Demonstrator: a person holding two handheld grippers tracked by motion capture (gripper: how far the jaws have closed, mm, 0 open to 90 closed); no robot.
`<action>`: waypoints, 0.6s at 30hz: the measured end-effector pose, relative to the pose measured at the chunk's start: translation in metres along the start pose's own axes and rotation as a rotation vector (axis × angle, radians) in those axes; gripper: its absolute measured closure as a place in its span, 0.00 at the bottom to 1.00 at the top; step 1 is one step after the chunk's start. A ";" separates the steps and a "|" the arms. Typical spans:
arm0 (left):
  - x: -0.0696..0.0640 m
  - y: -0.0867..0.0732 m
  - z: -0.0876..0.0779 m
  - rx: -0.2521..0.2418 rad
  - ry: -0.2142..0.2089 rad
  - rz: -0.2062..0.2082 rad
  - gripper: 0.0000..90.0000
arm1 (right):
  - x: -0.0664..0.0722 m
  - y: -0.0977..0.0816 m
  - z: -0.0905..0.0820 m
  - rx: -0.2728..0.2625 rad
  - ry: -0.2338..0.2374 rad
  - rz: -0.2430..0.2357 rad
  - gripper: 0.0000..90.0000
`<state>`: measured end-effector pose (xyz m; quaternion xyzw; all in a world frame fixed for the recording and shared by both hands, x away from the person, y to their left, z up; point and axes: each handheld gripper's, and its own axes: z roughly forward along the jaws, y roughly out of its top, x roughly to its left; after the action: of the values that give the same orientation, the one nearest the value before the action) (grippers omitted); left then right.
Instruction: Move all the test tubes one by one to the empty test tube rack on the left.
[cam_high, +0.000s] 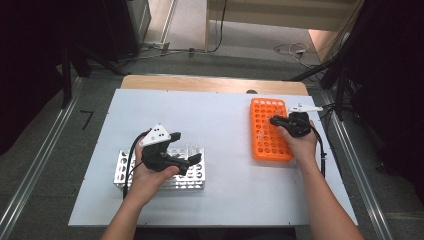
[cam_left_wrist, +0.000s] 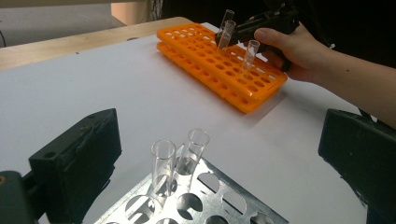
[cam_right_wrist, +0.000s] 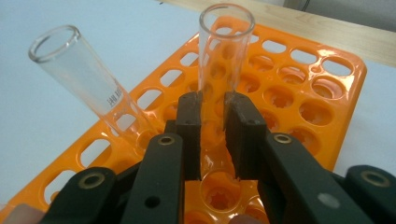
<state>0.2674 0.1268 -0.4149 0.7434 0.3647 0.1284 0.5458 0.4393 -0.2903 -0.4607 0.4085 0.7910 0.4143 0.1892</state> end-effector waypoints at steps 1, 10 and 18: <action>0.000 0.000 0.000 0.000 0.000 0.000 0.00 | 0.000 0.001 -0.001 -0.006 0.001 0.000 0.83; -0.001 0.000 0.001 0.000 0.000 0.000 0.00 | 0.000 0.006 -0.016 -0.046 0.005 0.020 0.83; -0.003 0.000 0.002 0.003 0.003 0.007 0.00 | 0.002 0.013 -0.034 -0.084 0.011 0.016 0.83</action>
<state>0.2670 0.1231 -0.4150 0.7452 0.3631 0.1307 0.5438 0.4226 -0.3012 -0.4304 0.4042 0.7706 0.4511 0.1983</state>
